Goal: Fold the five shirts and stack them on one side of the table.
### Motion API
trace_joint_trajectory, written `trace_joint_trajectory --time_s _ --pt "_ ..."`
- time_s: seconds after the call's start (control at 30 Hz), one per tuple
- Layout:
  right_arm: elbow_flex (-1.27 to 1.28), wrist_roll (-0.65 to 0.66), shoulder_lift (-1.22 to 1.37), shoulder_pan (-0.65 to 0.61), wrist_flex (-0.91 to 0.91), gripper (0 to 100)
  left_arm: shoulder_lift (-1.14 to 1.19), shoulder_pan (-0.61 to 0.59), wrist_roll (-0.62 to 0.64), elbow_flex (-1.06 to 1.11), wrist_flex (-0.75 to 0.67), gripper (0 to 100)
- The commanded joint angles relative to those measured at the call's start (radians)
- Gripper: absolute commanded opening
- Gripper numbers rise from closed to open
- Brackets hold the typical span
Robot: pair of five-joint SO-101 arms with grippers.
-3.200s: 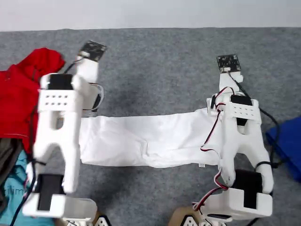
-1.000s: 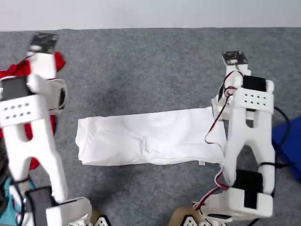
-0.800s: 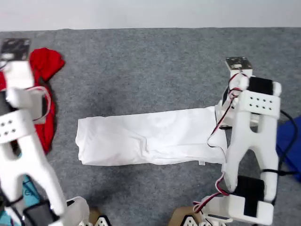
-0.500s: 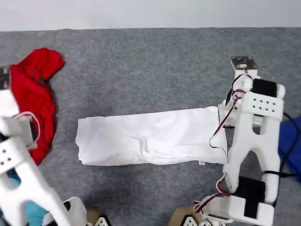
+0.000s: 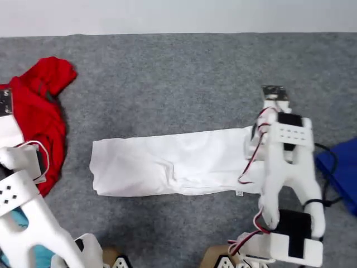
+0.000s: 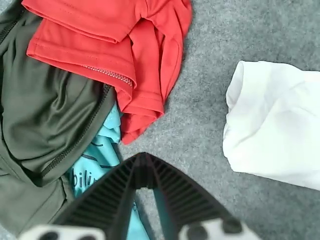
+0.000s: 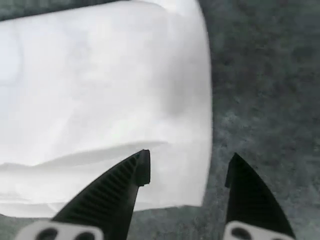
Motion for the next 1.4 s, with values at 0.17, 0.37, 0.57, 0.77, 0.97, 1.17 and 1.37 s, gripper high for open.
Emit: trace_joint_trajectory --time_s 0.17,0.37,0.57,0.77,0.97,1.17,1.37 --pt "0.048 -0.071 -0.038 -0.102 -0.122 25.7 -0.021 -0.002 0.002 -0.008 -0.021 0" --pt "0.043 -0.064 -0.038 -0.047 -0.145 25.8 -0.023 -0.002 0.002 -0.008 -0.021 0" --pt "0.04 -0.063 0.051 -0.018 -0.145 25.8 -0.023 0.0 0.002 -0.008 -0.021 0" --pt "-0.014 -0.064 0.194 -0.024 -0.145 25.7 -0.025 0.0 0.002 -0.008 -0.021 0" --pt "-0.063 -0.071 0.297 -0.027 -0.139 17.0 -0.028 0.0 0.002 -0.008 -0.021 0" --pt "-0.078 -0.072 0.298 -0.019 -0.14 2.2 -0.023 0.002 0.002 -0.008 -0.021 0" --pt "-0.072 -0.064 0.236 -0.012 -0.136 1.0 -0.023 0.002 0.002 -0.008 -0.021 0"
